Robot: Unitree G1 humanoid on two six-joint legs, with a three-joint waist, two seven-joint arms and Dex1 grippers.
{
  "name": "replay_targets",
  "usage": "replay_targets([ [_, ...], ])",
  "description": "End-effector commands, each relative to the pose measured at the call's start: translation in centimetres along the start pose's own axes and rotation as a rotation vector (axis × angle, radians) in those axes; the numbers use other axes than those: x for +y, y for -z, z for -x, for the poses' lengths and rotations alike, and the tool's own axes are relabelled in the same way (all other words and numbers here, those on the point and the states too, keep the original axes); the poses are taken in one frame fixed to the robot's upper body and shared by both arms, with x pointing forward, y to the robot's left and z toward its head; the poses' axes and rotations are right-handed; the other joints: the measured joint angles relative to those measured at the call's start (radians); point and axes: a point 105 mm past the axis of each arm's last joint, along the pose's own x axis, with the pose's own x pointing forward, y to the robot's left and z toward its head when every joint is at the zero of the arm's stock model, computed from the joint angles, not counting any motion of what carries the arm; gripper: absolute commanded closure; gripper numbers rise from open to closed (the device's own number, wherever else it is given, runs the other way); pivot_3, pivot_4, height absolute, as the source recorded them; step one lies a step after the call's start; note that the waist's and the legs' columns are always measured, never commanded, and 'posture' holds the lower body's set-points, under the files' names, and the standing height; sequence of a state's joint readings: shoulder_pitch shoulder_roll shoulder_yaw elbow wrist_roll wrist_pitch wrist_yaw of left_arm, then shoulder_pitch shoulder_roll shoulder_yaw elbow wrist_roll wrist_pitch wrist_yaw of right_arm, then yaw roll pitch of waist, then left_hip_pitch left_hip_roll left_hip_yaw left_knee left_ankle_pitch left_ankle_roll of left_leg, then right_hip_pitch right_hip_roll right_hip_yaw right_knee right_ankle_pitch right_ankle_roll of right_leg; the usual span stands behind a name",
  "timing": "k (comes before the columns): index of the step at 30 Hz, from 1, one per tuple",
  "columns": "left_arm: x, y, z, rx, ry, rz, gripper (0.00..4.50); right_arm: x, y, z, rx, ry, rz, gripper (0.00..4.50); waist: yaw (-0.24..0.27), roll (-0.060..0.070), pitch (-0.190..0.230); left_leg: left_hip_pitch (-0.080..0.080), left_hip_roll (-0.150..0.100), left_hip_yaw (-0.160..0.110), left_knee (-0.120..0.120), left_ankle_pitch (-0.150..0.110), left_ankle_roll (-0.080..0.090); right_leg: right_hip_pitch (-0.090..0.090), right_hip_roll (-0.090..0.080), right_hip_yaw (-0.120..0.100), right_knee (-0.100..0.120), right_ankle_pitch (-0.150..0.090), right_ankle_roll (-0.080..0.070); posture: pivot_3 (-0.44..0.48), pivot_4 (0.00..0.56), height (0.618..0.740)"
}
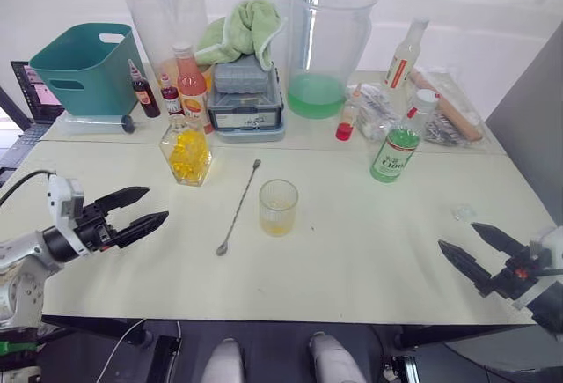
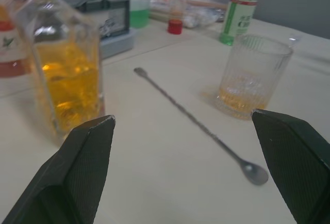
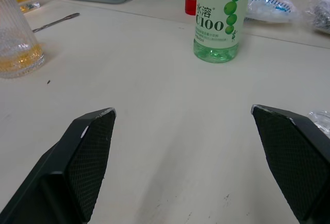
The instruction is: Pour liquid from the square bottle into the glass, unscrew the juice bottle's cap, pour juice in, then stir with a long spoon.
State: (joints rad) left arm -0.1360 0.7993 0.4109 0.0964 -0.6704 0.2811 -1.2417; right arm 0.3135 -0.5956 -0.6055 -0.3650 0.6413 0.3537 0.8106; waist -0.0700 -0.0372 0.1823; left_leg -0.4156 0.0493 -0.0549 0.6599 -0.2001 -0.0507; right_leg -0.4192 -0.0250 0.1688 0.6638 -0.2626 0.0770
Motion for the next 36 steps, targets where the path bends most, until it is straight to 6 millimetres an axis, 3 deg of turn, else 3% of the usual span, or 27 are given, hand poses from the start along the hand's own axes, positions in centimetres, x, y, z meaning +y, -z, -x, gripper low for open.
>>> replay_targets([
  [1, -0.9, -2.6, -1.4, -0.063, 0.082, -0.071, 0.03, 0.8, -2.3, -0.9, -0.073, 0.010, 0.038, 0.00, -0.003, 0.000, 0.000, 0.000, 0.000, 0.000, 0.000, 0.000, 0.000, 0.000, 0.000, 0.000, 0.000, 0.000, 0.000, 0.000, 0.150, 0.728],
  [5, -1.2, -3.8, -2.6, -0.104, 0.111, -0.087, 0.03, 0.4, -3.3, -3.5, -0.127, 0.021, 0.015, 0.00, -0.008, 0.000, 0.000, 0.001, 0.000, 0.001, 0.000, 0.000, 0.000, 0.000, 0.000, 0.000, 0.000, 0.000, 0.000, 0.000, 0.150, 0.728],
  [8, -2.3, -4.0, -3.1, -0.114, 0.145, -0.086, 0.03, -1.2, -3.9, -5.4, -0.145, 0.082, 0.047, 0.00, -0.007, 0.000, 0.000, 0.001, 0.000, 0.000, -0.001, 0.000, 0.000, 0.000, 0.000, 0.000, 0.000, 0.000, 0.000, 0.000, 0.150, 0.728],
  [14, -3.6, -4.7, -2.9, -0.139, 0.146, -0.042, 0.03, -3.3, -6.2, -8.1, -0.190, 0.078, 0.052, 0.00, 0.000, 0.000, 0.000, -0.001, 0.000, 0.000, -0.001, 0.000, 0.000, -0.001, 0.000, 0.001, 0.000, 0.000, 0.000, 0.000, 0.150, 0.728],
  [18, -4.5, -4.6, -2.8, -0.130, 0.150, -0.027, 0.03, -4.7, -8.2, -11.3, -0.212, 0.045, 0.054, 0.00, -0.007, 0.000, 0.000, 0.000, 0.000, 0.000, -0.001, 0.000, 0.000, 0.000, 0.000, 0.001, -0.001, 0.001, 0.000, 0.000, 0.150, 0.728],
  [23, -4.8, -4.1, -3.1, -0.110, 0.142, -0.043, 0.03, -6.0, -9.1, -14.3, -0.201, 0.019, 0.056, 0.00, -0.016, 0.000, 0.000, 0.001, 0.000, 0.000, -0.001, 0.000, 0.000, 0.000, 0.001, 0.001, 0.000, 0.001, -0.001, 0.000, 0.150, 0.728],
  [31, -4.8, -3.7, -3.5, -0.099, 0.097, -0.081, 0.03, -6.6, -10.8, -17.9, -0.207, -0.036, 0.079, 0.00, -0.029, 0.001, 0.000, -0.001, -0.001, 0.000, -0.002, 0.000, 0.001, 0.000, 0.000, 0.001, -0.001, 0.004, -0.007, 0.000, 0.150, 0.728],
  [36, -4.8, -3.3, -3.3, -0.097, 0.071, -0.112, 0.03, -6.4, -11.4, -18.9, -0.216, -0.068, 0.078, 0.00, -0.032, 0.001, 0.000, -0.001, 0.000, 0.000, -0.002, 0.000, 0.001, -0.001, 0.000, 0.001, -0.001, 0.005, -0.007, 0.000, 0.150, 0.728],
])
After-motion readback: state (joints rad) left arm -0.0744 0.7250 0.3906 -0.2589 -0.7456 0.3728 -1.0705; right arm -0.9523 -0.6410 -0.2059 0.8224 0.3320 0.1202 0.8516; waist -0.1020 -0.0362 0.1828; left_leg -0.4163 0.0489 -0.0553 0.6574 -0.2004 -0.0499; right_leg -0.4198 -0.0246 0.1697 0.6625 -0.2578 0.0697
